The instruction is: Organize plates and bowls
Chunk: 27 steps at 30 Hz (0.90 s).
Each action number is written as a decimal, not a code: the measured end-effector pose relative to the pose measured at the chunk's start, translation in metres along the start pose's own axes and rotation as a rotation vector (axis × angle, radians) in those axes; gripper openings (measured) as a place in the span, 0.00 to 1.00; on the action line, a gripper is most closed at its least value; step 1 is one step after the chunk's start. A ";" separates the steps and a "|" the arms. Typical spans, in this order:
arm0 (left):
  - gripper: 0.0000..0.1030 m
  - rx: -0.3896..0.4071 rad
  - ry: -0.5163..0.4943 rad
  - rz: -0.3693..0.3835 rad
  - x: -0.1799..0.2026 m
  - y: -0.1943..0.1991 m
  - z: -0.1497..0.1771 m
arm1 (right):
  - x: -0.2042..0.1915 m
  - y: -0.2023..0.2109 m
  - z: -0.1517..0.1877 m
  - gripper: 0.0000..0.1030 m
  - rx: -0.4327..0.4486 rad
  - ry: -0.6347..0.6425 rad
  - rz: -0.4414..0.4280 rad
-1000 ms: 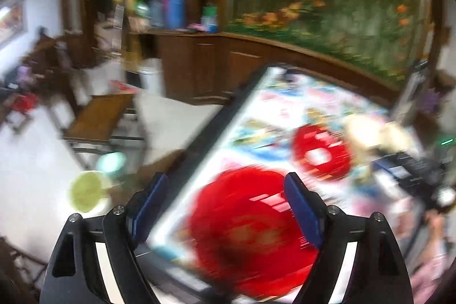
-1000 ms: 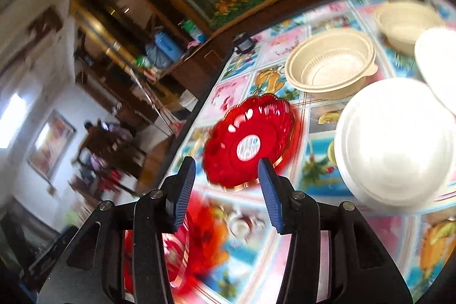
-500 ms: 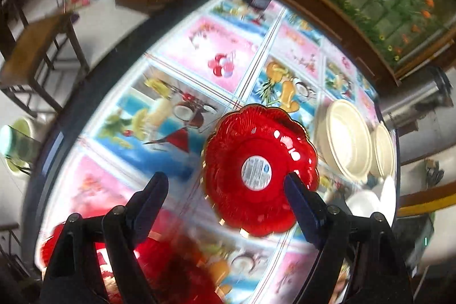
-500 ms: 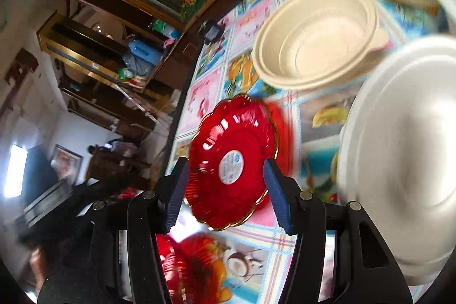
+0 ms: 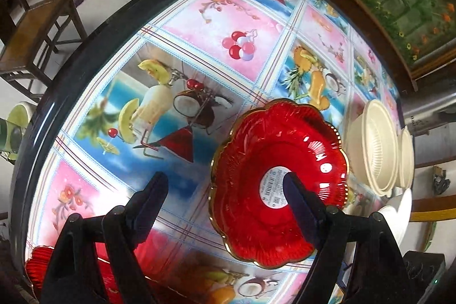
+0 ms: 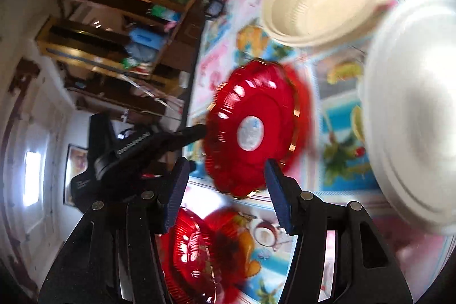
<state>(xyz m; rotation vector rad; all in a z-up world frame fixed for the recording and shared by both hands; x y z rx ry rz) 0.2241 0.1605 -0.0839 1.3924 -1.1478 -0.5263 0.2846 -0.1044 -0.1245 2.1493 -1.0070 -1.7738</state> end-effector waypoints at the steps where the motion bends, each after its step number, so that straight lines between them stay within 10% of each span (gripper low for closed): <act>1: 0.80 -0.002 -0.003 -0.005 -0.001 -0.001 0.000 | 0.003 -0.002 0.000 0.54 -0.009 -0.016 0.017; 8: 0.71 -0.022 -0.006 -0.021 -0.003 -0.011 -0.004 | 0.023 -0.014 -0.004 0.54 -0.014 -0.075 0.135; 16: 0.24 -0.045 -0.040 -0.028 0.000 -0.019 0.000 | 0.028 -0.021 -0.008 0.54 0.016 -0.044 0.081; 21: 0.14 -0.034 -0.058 -0.046 0.001 -0.017 0.005 | 0.035 -0.027 -0.006 0.17 -0.003 -0.059 0.088; 27: 0.13 -0.012 -0.075 -0.061 0.000 -0.011 0.010 | 0.035 -0.025 -0.001 0.13 0.011 -0.053 0.078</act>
Point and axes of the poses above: each gripper's, at about its wrist camera, not at the fingertips, and y roughly against the way its jaws point, x to its right, z to its underside, the point moved 1 cm from there along -y, roughly the way its jaws point, and after that the axes turned 5 degrees about y, right-handed, at the moved point
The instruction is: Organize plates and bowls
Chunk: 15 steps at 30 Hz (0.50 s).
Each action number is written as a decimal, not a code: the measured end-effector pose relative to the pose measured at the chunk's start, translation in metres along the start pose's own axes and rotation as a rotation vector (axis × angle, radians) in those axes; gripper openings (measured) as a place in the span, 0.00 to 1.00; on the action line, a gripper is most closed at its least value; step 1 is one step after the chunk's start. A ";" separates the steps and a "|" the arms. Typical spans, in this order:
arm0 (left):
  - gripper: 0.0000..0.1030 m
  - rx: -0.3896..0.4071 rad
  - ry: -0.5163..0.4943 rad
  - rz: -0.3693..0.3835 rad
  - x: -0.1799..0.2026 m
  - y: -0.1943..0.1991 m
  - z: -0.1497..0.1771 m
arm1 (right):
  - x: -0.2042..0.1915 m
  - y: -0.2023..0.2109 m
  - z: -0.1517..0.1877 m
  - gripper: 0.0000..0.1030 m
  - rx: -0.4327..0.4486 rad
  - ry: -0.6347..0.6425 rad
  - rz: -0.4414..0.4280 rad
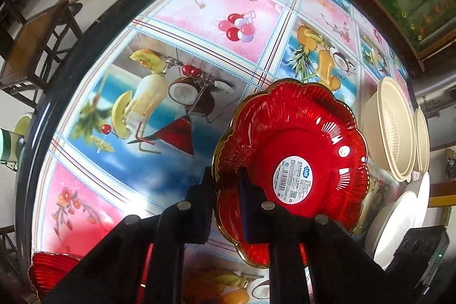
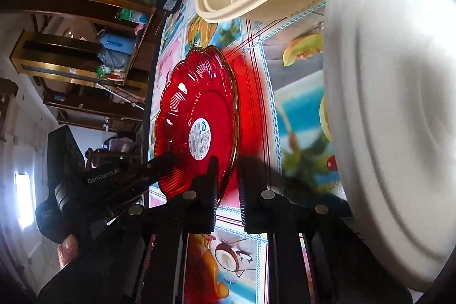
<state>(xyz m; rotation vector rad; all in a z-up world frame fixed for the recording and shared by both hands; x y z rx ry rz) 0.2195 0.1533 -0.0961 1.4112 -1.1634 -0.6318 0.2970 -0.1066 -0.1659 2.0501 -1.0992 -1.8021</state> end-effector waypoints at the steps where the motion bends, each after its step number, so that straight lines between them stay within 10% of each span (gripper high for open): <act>1: 0.14 0.007 -0.003 0.000 0.000 0.003 0.001 | -0.003 0.002 0.001 0.13 0.006 0.016 0.002; 15: 0.14 0.201 -0.028 0.043 -0.041 0.106 0.042 | -0.071 0.043 0.048 0.14 0.070 0.236 -0.126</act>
Point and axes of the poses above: each gripper's, at about its wrist camera, not at the fingertips, and y roughly against the way its jaws point, x to its right, z to its underside, the point moved 1 cm from there along -y, roughly the way its jaws point, and after that the axes turned 5 degrees about y, right-handed, at the moved point
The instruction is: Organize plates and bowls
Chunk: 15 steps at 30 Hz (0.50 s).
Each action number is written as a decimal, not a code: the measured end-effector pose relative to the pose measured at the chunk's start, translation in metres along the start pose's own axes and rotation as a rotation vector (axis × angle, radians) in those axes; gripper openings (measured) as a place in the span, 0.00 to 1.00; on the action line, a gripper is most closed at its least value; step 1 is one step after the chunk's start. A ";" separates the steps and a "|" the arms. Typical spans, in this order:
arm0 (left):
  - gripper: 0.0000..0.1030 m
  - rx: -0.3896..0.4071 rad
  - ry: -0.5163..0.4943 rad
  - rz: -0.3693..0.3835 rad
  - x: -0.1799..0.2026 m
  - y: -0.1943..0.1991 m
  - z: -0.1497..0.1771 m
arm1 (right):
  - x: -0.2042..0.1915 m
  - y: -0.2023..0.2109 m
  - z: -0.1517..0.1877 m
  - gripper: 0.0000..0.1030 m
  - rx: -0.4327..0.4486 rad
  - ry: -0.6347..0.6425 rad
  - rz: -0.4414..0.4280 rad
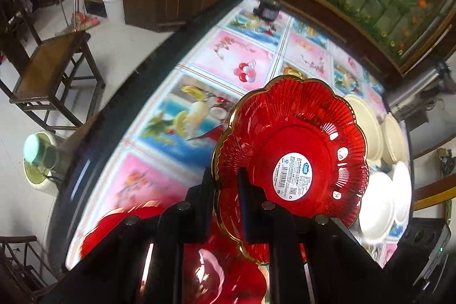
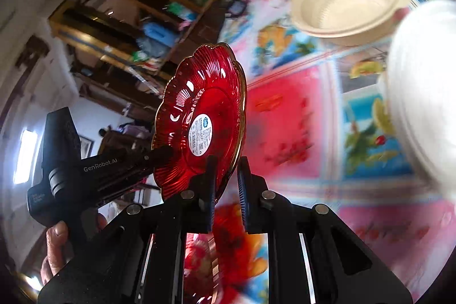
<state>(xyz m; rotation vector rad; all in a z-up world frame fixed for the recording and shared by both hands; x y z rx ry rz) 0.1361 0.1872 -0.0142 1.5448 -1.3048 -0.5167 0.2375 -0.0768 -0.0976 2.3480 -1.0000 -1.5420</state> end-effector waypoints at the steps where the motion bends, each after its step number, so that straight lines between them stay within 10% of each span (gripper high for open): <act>1: 0.14 0.020 -0.001 -0.003 -0.008 0.011 0.009 | -0.005 0.001 0.004 0.14 -0.004 0.007 -0.011; 15: 0.14 0.080 -0.012 -0.113 -0.080 0.051 0.091 | -0.067 -0.013 0.105 0.13 -0.205 0.176 0.026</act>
Point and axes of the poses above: each gripper's, at about its wrist camera, not at the fingertips, and y roughly against the way its jaws point, x to its right, z to its underside, the point moved 1 cm from there along -y, roughly the way its jaws point, and after that the axes turned 5 degrees about y, right-handed, at the moved point
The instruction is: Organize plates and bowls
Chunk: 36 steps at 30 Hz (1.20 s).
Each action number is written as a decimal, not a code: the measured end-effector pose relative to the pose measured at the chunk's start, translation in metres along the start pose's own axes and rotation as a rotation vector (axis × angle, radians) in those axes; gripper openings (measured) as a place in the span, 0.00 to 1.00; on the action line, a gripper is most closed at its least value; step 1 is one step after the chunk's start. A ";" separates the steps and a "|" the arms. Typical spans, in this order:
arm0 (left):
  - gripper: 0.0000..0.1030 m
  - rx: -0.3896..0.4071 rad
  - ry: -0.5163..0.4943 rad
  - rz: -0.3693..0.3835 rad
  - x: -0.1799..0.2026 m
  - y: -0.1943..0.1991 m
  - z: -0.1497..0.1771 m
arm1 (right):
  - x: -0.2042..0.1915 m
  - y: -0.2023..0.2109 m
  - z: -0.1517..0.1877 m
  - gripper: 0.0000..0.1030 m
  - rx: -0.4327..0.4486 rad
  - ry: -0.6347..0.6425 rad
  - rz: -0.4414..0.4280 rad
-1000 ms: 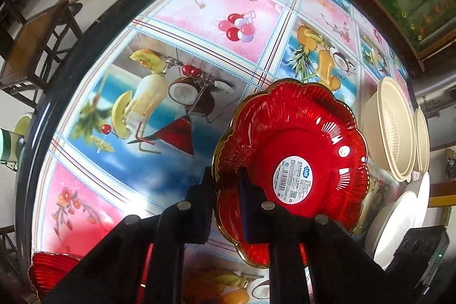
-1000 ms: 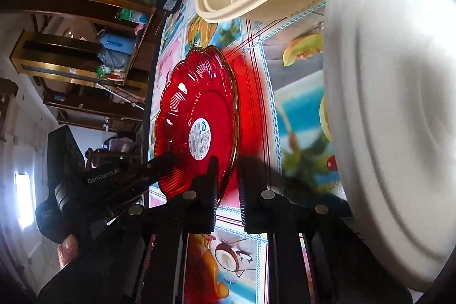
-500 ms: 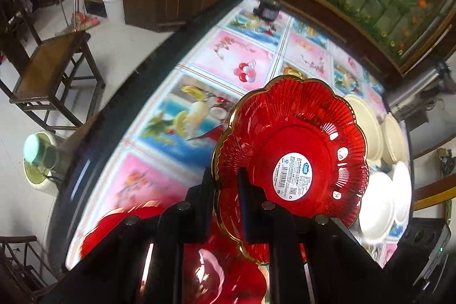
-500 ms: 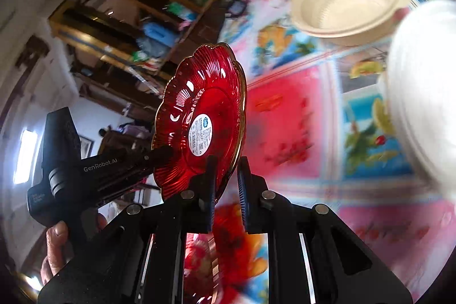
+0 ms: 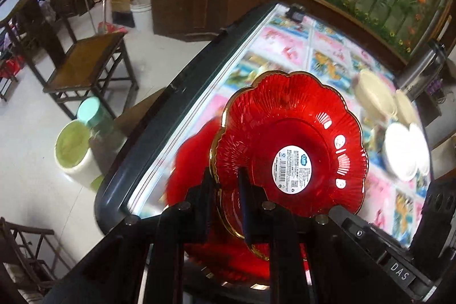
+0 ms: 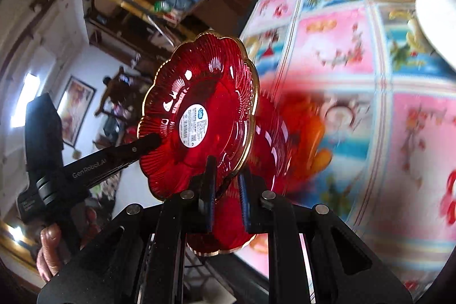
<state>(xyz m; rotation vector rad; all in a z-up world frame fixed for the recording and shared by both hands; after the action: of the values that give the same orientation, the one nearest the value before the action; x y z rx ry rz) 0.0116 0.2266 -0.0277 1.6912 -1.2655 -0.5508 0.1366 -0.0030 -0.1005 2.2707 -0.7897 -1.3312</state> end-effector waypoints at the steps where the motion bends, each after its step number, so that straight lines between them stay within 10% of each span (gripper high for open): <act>1: 0.14 -0.006 0.002 -0.003 -0.005 -0.002 0.003 | -0.004 -0.005 0.005 0.13 -0.021 0.009 0.011; 15: 0.24 -0.124 -0.032 -0.013 -0.020 -0.036 0.025 | -0.007 -0.034 0.010 0.13 -0.096 0.062 0.139; 36: 0.28 -0.039 -0.061 -0.064 -0.025 -0.013 0.023 | -0.023 -0.029 -0.001 0.24 -0.166 0.198 0.254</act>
<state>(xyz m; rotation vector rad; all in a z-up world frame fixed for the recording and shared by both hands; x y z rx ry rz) -0.0089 0.2405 -0.0543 1.6981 -1.2391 -0.6664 0.1361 0.0340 -0.1013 2.0546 -0.8332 -1.0010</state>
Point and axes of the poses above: each gripper's, at about its wrist camera, not at the fingertips, and y roughly against the way its jaws point, x to its right, z to its underside, the point moved 1 cm from there along -y, roughly the way its jaws point, and after that the axes turned 5 degrees about y, right-handed, at the moved point
